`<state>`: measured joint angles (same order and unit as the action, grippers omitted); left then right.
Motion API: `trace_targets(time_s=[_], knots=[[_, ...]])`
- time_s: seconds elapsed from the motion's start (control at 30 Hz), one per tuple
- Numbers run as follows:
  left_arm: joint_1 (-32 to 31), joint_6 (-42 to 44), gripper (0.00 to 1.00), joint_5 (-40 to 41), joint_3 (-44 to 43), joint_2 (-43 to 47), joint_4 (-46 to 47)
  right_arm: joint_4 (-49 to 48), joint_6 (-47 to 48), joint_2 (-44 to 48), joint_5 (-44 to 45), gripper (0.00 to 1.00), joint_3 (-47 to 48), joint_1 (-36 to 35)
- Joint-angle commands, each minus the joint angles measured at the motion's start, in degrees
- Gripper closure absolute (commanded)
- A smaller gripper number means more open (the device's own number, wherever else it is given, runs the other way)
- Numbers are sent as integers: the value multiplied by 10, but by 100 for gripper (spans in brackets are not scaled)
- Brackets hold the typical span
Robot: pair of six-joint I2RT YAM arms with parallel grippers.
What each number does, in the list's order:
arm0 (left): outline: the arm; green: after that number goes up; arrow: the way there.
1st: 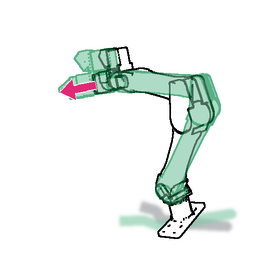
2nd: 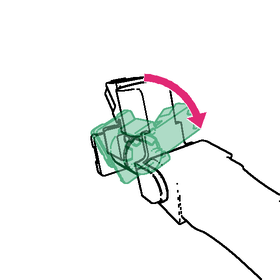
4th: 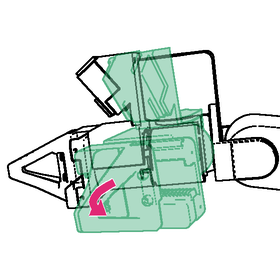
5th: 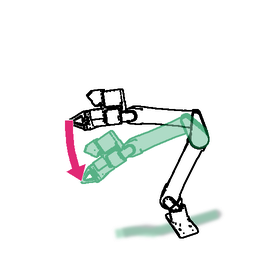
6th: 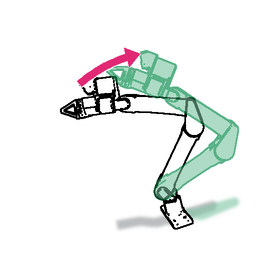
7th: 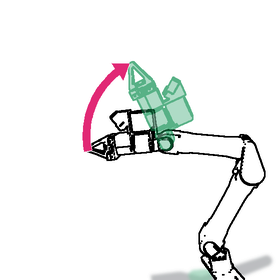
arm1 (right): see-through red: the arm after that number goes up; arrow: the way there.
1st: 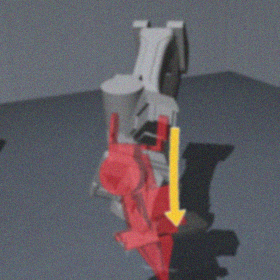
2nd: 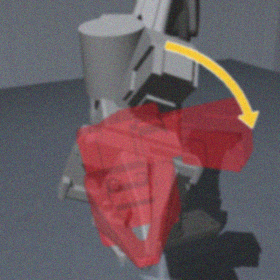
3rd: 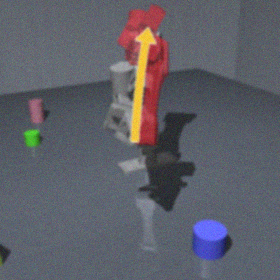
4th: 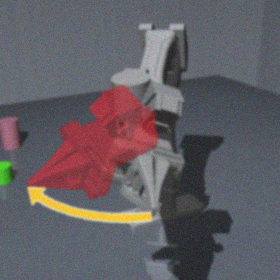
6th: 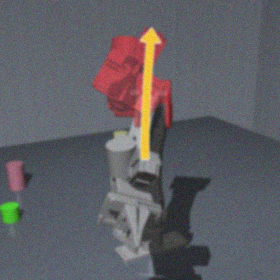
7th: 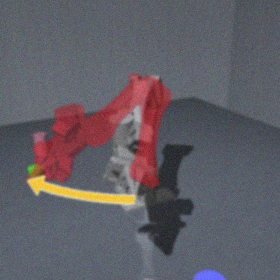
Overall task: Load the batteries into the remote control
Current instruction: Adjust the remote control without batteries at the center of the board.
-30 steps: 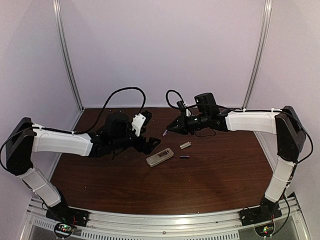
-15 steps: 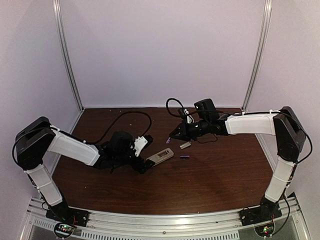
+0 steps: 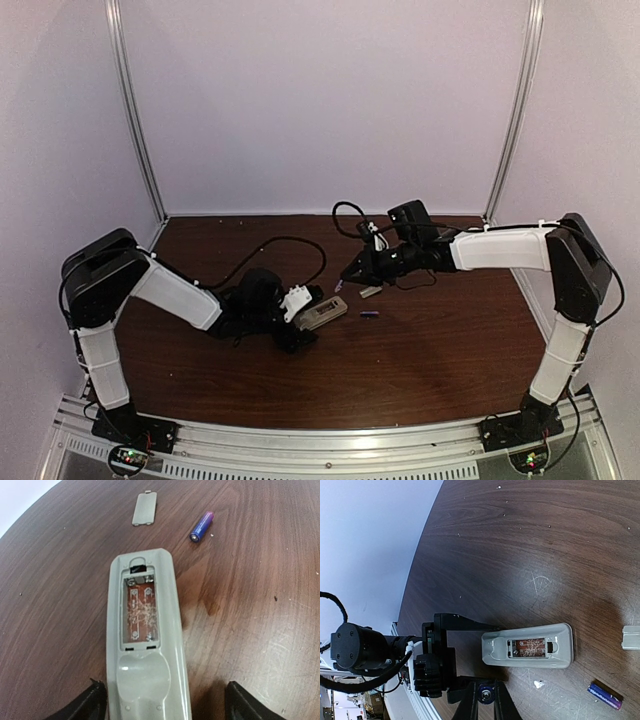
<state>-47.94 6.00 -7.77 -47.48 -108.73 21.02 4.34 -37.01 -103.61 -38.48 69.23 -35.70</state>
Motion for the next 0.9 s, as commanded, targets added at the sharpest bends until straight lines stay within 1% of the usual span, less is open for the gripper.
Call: trace_targets(time_s=[0.0,0.2,0.3,0.43,0.53,0.6,0.73,0.87], knots=[[6,21,23,-25,-23,-28,15,13,11,-9,16,96,-5,0],[7,6,46,-30,-20,-38,35,9,8,-31,16,96,7,0],[7,-9,51,-26,-18,-39,41,1,8,-43,13,96,7,0],[7,-44,55,-4,-20,-39,40,-14,11,-55,6,96,4,-2],[7,-93,58,41,-26,-39,29,-37,12,-58,6,96,-8,-2],[5,-113,60,44,-25,-40,33,-59,15,-61,10,96,-20,-2],[-4,-128,60,58,-17,-42,40,-118,-2,-69,10,96,-41,-2],[-4,-130,62,69,-12,-48,43,-126,-12,-92,17,96,-31,-2]])
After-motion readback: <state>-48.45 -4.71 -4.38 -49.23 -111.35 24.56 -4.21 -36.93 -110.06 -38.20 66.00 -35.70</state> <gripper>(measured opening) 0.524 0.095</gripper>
